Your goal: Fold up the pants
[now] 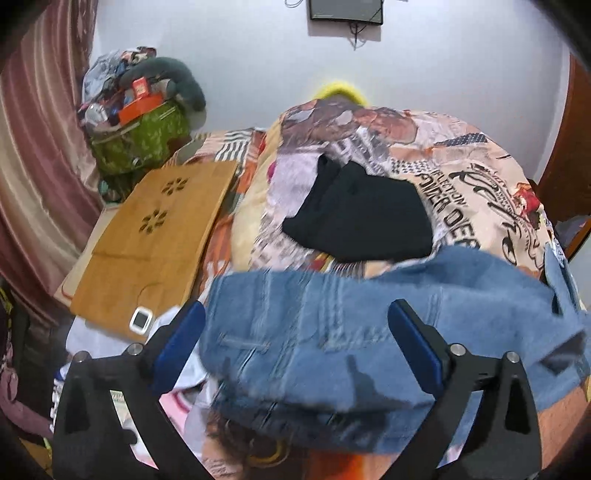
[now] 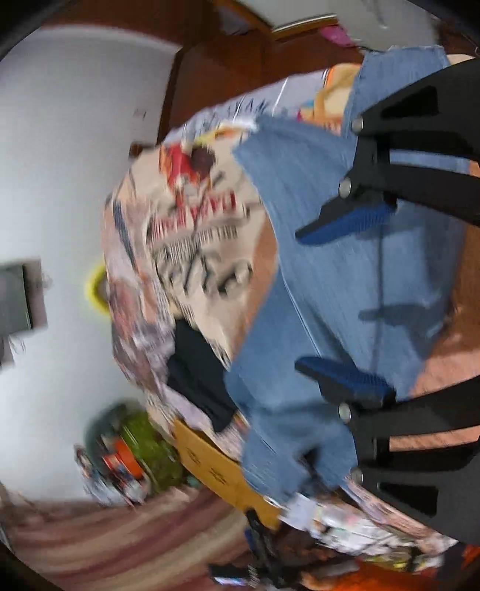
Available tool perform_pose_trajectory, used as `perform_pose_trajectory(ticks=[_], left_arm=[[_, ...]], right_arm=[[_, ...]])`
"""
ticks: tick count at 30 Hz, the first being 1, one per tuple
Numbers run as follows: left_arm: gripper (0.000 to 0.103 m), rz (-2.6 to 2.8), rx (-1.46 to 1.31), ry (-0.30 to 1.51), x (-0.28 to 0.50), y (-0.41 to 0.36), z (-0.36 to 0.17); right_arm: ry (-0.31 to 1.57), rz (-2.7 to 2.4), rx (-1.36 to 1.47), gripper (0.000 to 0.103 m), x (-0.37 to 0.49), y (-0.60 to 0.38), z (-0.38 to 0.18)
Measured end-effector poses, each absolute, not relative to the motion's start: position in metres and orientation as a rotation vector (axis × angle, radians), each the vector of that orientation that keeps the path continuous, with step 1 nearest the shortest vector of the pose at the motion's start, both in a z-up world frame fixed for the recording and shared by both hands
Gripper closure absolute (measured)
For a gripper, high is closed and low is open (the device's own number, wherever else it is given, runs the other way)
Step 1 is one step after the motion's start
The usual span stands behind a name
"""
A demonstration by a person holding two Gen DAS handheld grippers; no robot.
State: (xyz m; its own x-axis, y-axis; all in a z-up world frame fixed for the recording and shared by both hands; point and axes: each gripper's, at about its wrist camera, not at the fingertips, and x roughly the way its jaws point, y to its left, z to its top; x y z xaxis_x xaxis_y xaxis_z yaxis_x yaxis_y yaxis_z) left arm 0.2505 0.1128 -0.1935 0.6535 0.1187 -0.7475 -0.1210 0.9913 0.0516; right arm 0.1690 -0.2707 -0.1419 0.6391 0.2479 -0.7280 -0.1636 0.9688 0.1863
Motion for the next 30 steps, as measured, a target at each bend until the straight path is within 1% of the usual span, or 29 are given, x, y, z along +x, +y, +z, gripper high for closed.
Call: perform_pose_trajectory(ticks=[8,18,19,23,25,27,30], left_arm=[[0.002,0.078,0.008,0.880,0.303,0.077,-0.196],[0.003,0.036,0.061,0.941,0.350,0.046,-0.222],[0.003,0.035,0.068,0.949,0.354,0.044,-0.226],[0.003,0.022,0.098,0.983,0.367,0.034,-0.244],[0.002,0.014,0.104,0.997,0.371,0.031,-0.250],[0.002,0.000,0.107,1.016,0.373,0.028,-0.258],[0.003,-0.012,0.110,1.034,0.373,0.024,-0.266]], right_arm=[[0.869,0.041,0.159,0.033,0.226,-0.332,-0.165],[0.992,-0.036,0.230,0.033,0.305,-0.369,-0.226],[1.005,-0.039,0.240,0.034,0.314,-0.371,-0.234],[1.066,-0.048,0.268,0.048,0.344,-0.376,-0.261],[1.106,-0.050,0.280,0.051,0.357,-0.378,-0.276],[1.136,-0.062,0.291,0.052,0.367,-0.381,-0.291],[1.121,-0.046,0.335,0.053,0.367,-0.386,-0.297]])
